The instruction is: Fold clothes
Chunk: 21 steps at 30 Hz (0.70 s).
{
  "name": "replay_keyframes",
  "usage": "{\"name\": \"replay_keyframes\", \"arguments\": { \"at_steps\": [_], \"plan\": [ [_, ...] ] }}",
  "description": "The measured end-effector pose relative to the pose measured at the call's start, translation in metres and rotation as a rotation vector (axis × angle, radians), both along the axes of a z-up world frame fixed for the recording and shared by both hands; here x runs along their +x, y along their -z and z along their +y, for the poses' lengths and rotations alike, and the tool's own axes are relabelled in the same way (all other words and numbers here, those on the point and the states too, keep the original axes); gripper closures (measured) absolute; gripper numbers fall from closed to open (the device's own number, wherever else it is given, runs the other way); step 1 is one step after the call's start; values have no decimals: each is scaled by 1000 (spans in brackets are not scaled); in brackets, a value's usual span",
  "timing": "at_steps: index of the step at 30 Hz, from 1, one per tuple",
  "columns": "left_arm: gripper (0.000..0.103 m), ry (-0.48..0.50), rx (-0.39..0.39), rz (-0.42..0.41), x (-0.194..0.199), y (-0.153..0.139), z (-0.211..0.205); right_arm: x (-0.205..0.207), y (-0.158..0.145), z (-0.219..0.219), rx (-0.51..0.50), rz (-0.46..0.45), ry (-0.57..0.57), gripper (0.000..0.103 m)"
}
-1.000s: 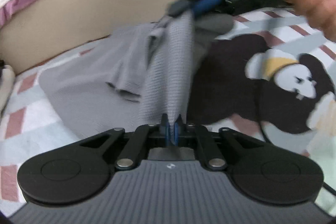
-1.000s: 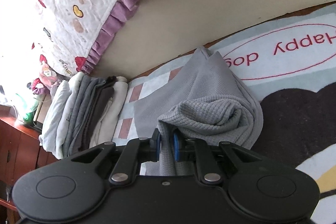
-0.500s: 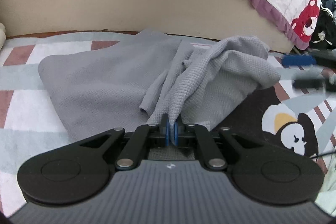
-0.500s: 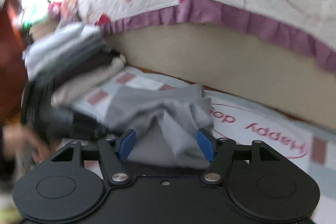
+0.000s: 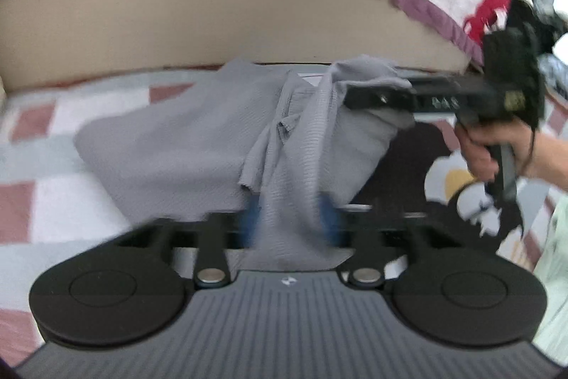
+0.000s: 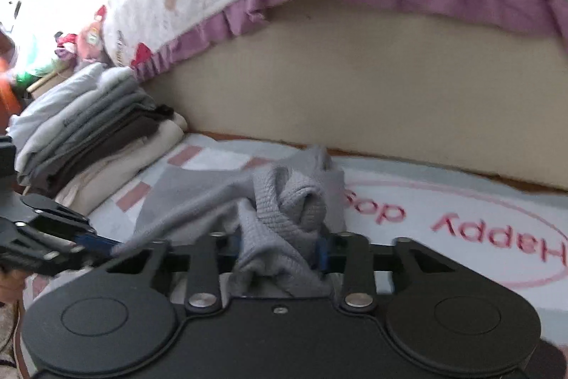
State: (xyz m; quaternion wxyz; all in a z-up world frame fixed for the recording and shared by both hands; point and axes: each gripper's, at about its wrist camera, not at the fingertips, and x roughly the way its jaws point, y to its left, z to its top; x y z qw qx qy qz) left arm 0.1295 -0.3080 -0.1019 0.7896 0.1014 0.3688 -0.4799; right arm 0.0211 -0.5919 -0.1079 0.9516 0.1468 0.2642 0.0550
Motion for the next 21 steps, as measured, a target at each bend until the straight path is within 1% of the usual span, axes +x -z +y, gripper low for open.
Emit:
{"name": "replay_keyframes", "arguments": {
  "at_steps": [1,3,6,7,9,10,11,13,15,17,19,20,21],
  "plan": [
    [27,4,10,-26,-3,-2,3,0,0,0,3,-1,2,67],
    [26,32,25,-52,-8,0,3,-5,0,0,9,-8,10,69],
    [20,121,96,-39,-16,15,-11,-12,-1,1,18,-18,23,70],
    [20,163,134,-49,-20,22,-19,-12,-1,2,19,-20,32,71],
    [20,215,211,-119,-34,32,-30,-12,-1,2,33,-19,46,71],
    [20,219,240,-156,-39,34,-33,-12,-1,2,39,-17,51,71],
    [20,201,248,-163,-41,33,-34,-10,-2,2,50,-15,58,71],
    [20,131,198,-106,-38,27,-29,-7,-3,0,72,-12,71,72],
    [20,67,130,-104,-37,23,-25,1,0,-13,172,1,97,72],
    [20,25,132,-171,-38,25,-30,10,5,-27,261,25,128,72],
    [21,42,143,-269,-39,30,-37,20,12,-41,334,56,159,72],
    [25,67,143,-312,-40,32,-40,24,11,-40,316,68,144,72],
    [42,72,139,-337,-38,34,-42,28,11,-39,298,79,131,72]
  ]
}}
